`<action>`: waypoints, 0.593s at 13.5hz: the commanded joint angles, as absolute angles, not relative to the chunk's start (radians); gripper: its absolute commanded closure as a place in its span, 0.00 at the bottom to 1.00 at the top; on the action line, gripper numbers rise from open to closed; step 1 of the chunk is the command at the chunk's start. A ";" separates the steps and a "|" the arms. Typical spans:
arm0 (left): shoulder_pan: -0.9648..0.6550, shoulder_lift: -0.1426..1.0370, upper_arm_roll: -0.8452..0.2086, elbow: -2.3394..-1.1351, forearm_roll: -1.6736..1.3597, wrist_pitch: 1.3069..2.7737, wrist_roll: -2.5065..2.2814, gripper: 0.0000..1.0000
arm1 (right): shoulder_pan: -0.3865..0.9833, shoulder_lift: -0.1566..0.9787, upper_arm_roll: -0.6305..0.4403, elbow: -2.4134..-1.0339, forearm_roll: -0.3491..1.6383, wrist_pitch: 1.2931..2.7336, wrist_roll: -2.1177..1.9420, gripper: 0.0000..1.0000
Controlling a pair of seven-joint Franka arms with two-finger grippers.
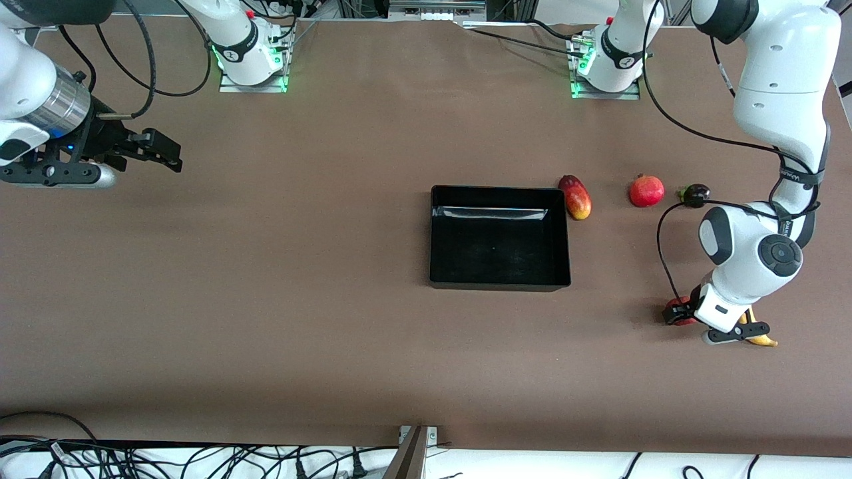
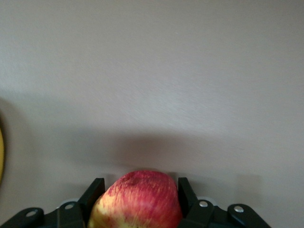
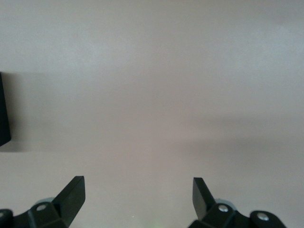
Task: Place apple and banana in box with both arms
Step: 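Grasp the red apple beside the banana with the left gripper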
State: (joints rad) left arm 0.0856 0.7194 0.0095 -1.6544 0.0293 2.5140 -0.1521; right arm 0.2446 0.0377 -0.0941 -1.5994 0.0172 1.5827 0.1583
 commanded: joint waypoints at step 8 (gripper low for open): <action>-0.115 0.465 -0.230 -1.640 0.046 2.094 -0.739 1.00 | 0.169 0.040 -0.038 -1.582 -0.025 1.585 0.150 0.00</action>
State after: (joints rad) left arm -0.0699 0.4539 -0.2192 -1.6439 0.0293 2.1076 -0.6566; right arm 0.1889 0.0351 -0.0535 -1.5971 -0.0064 1.5861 0.1582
